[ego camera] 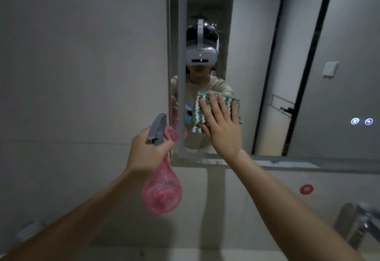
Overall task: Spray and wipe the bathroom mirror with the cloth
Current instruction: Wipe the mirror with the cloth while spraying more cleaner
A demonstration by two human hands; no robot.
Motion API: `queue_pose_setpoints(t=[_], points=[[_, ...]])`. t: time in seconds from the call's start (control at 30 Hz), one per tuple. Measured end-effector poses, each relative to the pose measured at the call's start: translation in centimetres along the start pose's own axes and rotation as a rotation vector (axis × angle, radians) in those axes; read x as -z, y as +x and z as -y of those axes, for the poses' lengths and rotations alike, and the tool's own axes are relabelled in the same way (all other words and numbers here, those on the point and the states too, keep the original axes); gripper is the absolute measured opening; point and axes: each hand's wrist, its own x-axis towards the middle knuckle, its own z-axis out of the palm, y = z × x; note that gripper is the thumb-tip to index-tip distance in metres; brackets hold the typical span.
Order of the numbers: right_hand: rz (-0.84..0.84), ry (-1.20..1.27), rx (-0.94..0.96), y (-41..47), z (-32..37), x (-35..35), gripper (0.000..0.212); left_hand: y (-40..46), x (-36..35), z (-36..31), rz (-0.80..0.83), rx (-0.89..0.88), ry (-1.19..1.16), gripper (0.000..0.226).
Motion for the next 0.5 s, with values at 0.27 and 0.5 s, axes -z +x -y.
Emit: queue_pose_setpoints(t=[0.27,0.5], points=[[0.024,0.113,-0.015,-6.3,3.8,-1.7,0.074,-3.1,-1.0,0.4,0.036,-0.082,0.018,0.014],[0.024,0.196,0.000,-5.7,2.9,0.1,0.057,-3.2,-0.6,0.1,0.029,-0.070,0.071,0.015]])
